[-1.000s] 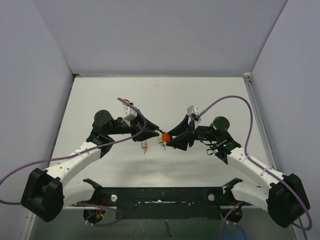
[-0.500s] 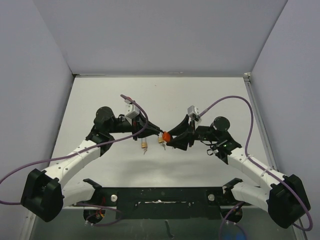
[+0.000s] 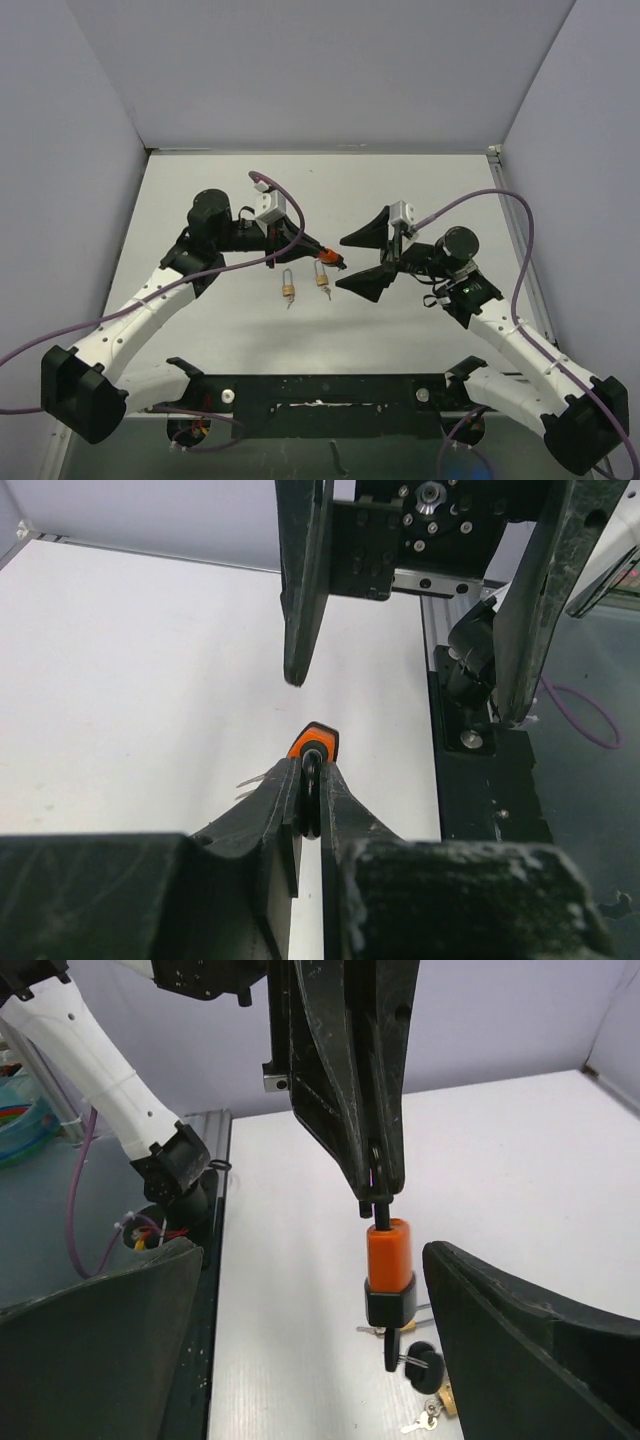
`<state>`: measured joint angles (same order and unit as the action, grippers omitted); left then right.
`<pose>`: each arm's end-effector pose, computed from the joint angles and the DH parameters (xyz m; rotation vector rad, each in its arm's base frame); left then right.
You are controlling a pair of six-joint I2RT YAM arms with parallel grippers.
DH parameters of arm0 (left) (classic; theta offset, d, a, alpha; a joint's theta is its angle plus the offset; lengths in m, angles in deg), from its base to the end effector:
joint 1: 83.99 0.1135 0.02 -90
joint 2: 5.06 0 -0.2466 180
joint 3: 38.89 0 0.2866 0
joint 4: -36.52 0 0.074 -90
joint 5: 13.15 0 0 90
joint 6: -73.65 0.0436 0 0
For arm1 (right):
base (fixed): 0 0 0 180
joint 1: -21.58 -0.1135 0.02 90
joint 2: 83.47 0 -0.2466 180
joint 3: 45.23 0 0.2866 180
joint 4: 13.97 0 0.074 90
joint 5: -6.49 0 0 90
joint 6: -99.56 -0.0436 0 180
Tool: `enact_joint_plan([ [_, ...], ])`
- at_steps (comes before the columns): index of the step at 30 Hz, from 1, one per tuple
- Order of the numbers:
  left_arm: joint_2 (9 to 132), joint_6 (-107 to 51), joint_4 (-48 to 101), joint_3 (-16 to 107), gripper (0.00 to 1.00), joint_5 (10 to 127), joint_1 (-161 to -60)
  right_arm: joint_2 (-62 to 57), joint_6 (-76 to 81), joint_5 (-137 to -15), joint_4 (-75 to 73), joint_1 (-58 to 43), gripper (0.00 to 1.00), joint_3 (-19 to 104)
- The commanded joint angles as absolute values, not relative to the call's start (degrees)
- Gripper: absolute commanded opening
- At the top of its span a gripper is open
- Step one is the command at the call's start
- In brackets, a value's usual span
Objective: Lock with the key
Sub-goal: Lock the lock.
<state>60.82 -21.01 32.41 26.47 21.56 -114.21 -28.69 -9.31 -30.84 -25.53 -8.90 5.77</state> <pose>0.2449 -0.1841 0.3280 1.1044 1.3852 -1.2381 0.2093 0.1634 0.3097 -0.9517 1.3408 1.3275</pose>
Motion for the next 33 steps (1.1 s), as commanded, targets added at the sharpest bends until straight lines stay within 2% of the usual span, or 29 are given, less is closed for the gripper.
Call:
enact_joint_plan([
  [1, 59.4, -16.2, 26.4, 33.8, 0.0, 20.0, -114.3, -32.1, -4.3, -34.2, -21.1, -9.2, 0.98, 10.4],
  [7, 59.2, -13.2, 21.3, 38.6, 0.01, 19.4, -114.3, -31.0, -0.4, -34.9, -15.4, -9.3, 0.98, 13.1],
  [11, 59.8, -8.5, 12.7, 44.0, 0.0, 18.9, -114.8, -31.2, 2.6, -38.2, -12.5, -9.6, 0.98, 13.9],
  [14, 61.2, -4.3, 5.2, 48.6, 0.0, 20.5, -115.6, -30.8, 4.5, -38.7, -9.5, -9.7, 1.0, 15.3],
  [22, 66.8, 3.0, -8.6, 57.3, 0.0, 27.2, -120.2, -28.2, 5.0, -34.8, -10.5, -10.7, 0.95, 17.0],
  [26, 68.3, 5.1, -10.7, 58.8, 0.0, 31.8, -123.8, -26.5, 4.7, -33.9, -10.8, -11.1, 0.93, 18.2],
  [28, 68.5, 5.2, -10.6, 59.1, 0.0, 32.0, -124.3, -25.5, 4.0, -33.3, -10.8, -11.1, 1.0, 18.7],
  [33, 68.0, 5.1, -10.2, 59.3, 0.0, 33.0, -124.3, -24.6, 3.7, -32.8, -11.5, -11.3, 0.98, 18.2],
])
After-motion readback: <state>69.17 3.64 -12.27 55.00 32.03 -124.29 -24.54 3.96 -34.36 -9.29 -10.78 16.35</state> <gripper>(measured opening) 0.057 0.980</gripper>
